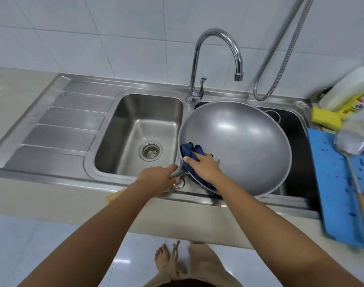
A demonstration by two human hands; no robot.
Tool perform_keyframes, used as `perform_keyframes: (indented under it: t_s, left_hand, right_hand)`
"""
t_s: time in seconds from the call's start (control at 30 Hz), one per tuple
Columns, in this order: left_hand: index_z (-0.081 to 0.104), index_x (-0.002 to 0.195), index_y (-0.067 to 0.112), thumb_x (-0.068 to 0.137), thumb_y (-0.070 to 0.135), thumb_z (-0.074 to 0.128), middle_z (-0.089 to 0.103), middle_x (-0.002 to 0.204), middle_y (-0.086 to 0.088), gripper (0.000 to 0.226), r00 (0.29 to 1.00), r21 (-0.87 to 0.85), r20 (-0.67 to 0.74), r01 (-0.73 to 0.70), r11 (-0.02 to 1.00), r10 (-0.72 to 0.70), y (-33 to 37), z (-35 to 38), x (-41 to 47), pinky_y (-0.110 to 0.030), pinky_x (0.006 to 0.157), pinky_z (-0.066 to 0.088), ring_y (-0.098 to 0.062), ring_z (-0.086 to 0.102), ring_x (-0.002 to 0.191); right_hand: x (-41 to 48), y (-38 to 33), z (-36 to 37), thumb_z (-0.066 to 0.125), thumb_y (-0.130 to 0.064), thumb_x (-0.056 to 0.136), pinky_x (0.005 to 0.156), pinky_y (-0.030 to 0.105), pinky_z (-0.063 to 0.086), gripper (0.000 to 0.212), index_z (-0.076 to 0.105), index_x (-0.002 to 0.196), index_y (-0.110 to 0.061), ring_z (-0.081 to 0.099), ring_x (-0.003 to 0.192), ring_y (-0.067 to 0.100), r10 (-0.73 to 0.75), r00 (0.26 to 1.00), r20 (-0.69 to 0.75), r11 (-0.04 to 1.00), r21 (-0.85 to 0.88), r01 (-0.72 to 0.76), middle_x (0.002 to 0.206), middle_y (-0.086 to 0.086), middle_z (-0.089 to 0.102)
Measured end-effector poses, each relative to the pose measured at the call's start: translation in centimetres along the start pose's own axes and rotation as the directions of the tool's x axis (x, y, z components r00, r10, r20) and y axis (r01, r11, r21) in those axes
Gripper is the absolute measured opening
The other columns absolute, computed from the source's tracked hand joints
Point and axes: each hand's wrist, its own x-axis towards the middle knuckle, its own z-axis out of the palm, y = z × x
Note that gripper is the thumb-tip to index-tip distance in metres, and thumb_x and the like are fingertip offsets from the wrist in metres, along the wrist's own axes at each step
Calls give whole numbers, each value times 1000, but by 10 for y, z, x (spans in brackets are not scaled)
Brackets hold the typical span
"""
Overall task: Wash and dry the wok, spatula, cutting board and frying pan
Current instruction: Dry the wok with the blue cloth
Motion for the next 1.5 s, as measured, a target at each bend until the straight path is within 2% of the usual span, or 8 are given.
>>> perform_keyframes:
  t_s: [0.2, 0.3, 0.4, 0.53, 0.73, 1.0, 1.33, 1.5]
  left_hand:
    - [40, 129, 31, 98, 54, 36, 59, 93, -4, 39, 1000, -64, -19, -22, 998, 21, -11, 3, 2, -33, 67, 38, -24, 50, 77]
    - [43, 127, 32, 96, 53, 40, 60, 93, -3, 37, 999, -115, -36, -31, 993, 27, -18, 7, 5, -33, 67, 38, -23, 51, 78]
    - [47, 122, 31, 93, 46, 47, 63, 97, -2, 32, 998, -118, -46, -52, 992, 47, -19, 5, 11, -32, 67, 40, -24, 58, 83]
    - [47, 125, 39, 88, 38, 54, 66, 99, 2, 38, 996, -157, -45, -78, 984, 72, -19, 3, 13, -32, 67, 44, -22, 61, 87]
    - [44, 128, 45, 84, 40, 60, 68, 99, 3, 47, 996, -268, -63, -77, 960, 62, -11, 11, 7, -33, 72, 49, -22, 62, 84]
    - [40, 130, 49, 87, 36, 61, 66, 81, 6, 50, 975, -250, -207, -137, 959, 86, 38, -5, -6, -33, 63, 52, -15, 62, 68]
    - [29, 139, 50, 90, 48, 58, 68, 94, 1, 57, 942, -109, -313, -166, 980, 124, 192, -49, -1, -34, 69, 53, -22, 63, 77]
    - [33, 140, 48, 90, 46, 59, 66, 91, 0, 56, 939, -76, -338, -97, 992, 66, 247, -64, -4, -32, 65, 51, -23, 63, 74]
  right_hand:
    - [-71, 53, -33, 55, -68, 84, 83, 33, 45, 53, 65, 118, -29, 56, 108, 25, -31, 999, -21, 941, -339, 22, 118, 2, 53]
    - [-92, 87, -56, 52, -67, 86, 87, 36, 44, 50, 61, 123, -35, 52, 112, 26, -2, 980, -198, 859, -503, -99, 124, 0, 52]
    - [-107, 115, -71, 50, -57, 92, 93, 42, 38, 40, 60, 123, -34, 42, 119, 28, 86, 869, -487, 765, -526, -370, 139, -2, 44]
    - [-118, 125, -56, 56, -47, 93, 90, 44, 37, 35, 62, 122, -29, 42, 115, 31, 99, 738, -668, 792, -397, -465, 142, 2, 42]
    - [-134, 120, -4, 73, -39, 82, 81, 45, 46, 31, 70, 111, -26, 54, 102, 34, -28, 724, -690, 899, -334, -284, 136, 5, 54]
    - [-167, 166, -106, 69, -30, 87, 85, 50, 42, 32, 67, 118, -23, 47, 108, 37, 78, 457, -886, 954, -67, -292, 139, 8, 49]
    - [-207, 300, -250, 61, -37, 90, 98, 49, 40, 33, 66, 121, -25, 42, 120, 40, 233, 427, -873, 953, 119, -278, 140, 8, 46]
    - [-218, 371, -303, 61, -40, 90, 77, 43, 46, 28, 57, 70, -21, 57, 97, 39, 381, 474, -794, 918, 385, -93, 108, 14, 58]
